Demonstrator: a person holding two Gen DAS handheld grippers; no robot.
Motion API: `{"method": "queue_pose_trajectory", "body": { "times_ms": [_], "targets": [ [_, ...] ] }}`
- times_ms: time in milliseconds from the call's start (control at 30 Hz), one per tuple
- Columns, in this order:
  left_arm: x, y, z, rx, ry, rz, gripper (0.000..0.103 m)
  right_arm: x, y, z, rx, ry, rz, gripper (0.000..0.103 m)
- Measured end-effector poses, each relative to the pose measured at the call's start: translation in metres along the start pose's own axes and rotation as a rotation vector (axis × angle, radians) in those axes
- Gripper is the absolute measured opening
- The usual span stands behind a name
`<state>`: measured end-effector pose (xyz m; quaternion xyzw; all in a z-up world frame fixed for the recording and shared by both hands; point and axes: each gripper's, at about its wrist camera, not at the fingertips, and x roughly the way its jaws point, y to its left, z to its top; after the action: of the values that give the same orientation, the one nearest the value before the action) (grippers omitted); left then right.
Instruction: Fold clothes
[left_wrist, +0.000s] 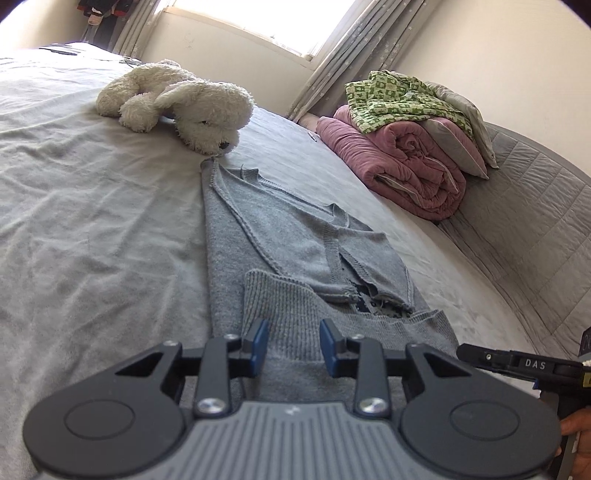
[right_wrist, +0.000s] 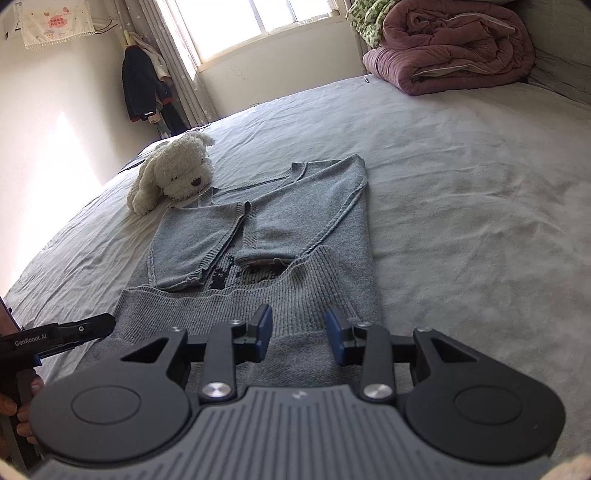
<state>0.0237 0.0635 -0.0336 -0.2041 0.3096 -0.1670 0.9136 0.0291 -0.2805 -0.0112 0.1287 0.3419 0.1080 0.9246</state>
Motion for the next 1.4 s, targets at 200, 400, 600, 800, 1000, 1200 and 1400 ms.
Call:
{"method": "queue_pose_trajectory", "body": {
  "times_ms": [200,400,600,800,1000,1200,1400],
  "targets": [
    [-0.007,0.003,0.006,-0.032,0.033,0.018,0.032,0.003,-0.008,0.000,0.011,0.024,-0.041,0.028],
    [-0.016,0.007,0.012,-0.075,0.080,0.032,0.043,-0.010,-0.023,0.005,0.075,0.029,-0.053,0.038],
    [-0.029,0.023,0.014,-0.174,0.105,0.018,0.049,-0.016,-0.046,0.004,0.197,0.070,-0.020,0.042],
    [-0.030,0.047,0.010,-0.282,0.249,-0.066,0.057,-0.019,-0.064,0.000,0.299,0.124,0.041,0.043],
    [-0.028,0.062,0.004,-0.338,0.368,-0.161,0.059,-0.019,-0.091,-0.001,0.438,0.183,0.153,0.044],
    [-0.019,0.066,0.005,-0.333,0.420,-0.199,0.062,-0.011,-0.114,-0.002,0.558,0.226,0.283,0.051],
    [-0.008,0.068,0.006,-0.362,0.421,-0.227,0.062,-0.003,-0.109,0.001,0.522,0.238,0.328,0.051]
  ]
}}
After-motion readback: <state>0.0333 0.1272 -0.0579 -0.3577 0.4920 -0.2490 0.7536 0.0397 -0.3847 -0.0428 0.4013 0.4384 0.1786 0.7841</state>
